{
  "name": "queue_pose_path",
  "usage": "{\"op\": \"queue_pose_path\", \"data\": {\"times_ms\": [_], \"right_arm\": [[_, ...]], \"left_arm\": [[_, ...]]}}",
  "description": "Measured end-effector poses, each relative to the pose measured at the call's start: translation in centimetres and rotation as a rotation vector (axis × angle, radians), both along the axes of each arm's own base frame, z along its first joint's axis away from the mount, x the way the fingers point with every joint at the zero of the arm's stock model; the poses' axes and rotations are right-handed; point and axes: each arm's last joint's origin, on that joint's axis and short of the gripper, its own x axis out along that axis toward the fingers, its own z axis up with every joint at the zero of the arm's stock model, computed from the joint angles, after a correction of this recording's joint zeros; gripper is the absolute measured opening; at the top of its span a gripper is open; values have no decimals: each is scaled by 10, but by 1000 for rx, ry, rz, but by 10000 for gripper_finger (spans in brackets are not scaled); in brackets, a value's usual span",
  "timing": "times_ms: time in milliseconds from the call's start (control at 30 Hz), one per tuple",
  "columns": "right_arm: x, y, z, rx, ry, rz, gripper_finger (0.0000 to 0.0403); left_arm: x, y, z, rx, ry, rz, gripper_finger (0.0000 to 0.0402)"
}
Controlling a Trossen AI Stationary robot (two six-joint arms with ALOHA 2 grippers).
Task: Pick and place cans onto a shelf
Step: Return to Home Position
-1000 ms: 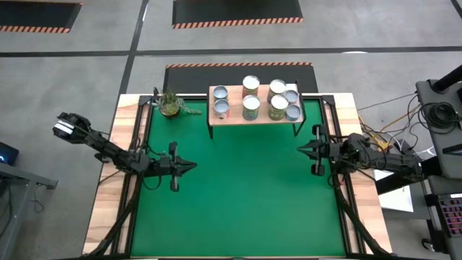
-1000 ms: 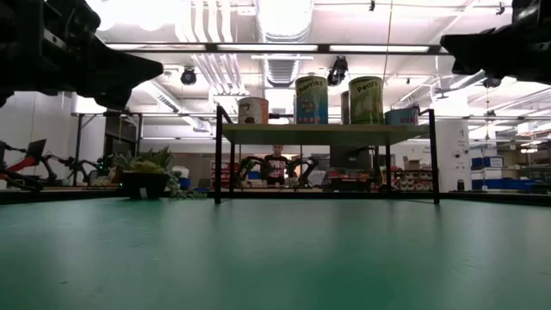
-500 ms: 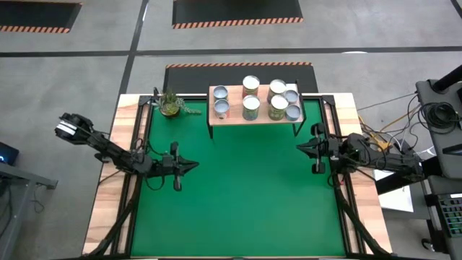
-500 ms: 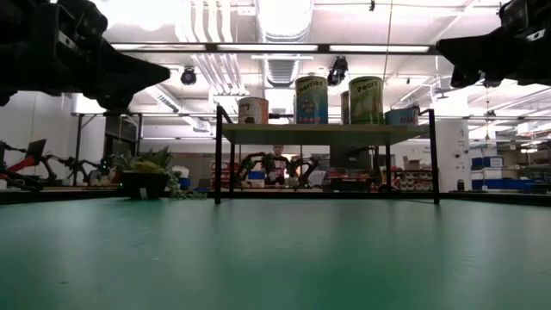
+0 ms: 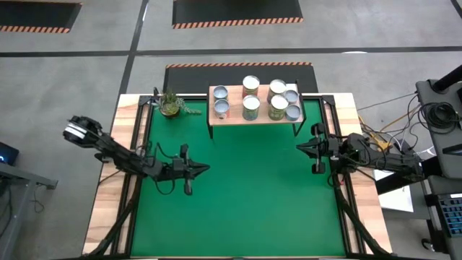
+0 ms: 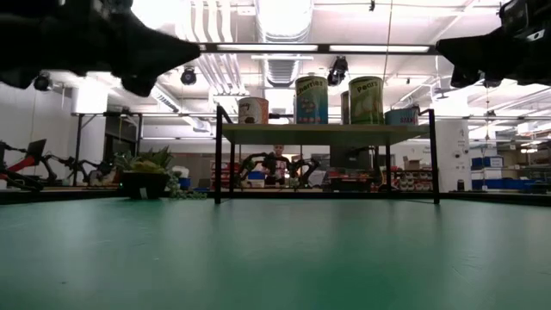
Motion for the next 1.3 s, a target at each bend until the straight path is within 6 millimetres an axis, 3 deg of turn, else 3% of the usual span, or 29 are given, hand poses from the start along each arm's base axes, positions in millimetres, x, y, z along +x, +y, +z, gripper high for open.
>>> {"op": "queue_pose_path", "data": {"times_ms": [233,433,733,933,1033,1100,1133,1300], "right_arm": [[0,0,0,0,0,0,13],[0,0,0,0,1,0,13],[0,0,0,0,1,0,13],[0,0,0,0,1,0,13],[0,0,0,0,1,0,13],[0,0,0,0,2,-1,13],[0,0,-1,1,5,-1,13],[1,0,-3,9,53,-1,13]], "left_arm": [[41,-17,17,-15,-36,1,0],[94,-39,38,-44,-108,1,0],[203,-83,86,-134,-329,0,0],[280,-114,132,-243,-595,1,0],[309,-126,156,-306,-749,-1,0],[318,-129,150,-299,-760,-32,0],[312,-126,144,-259,-744,-97,0],[293,-111,79,-121,-524,-310,0]]}}
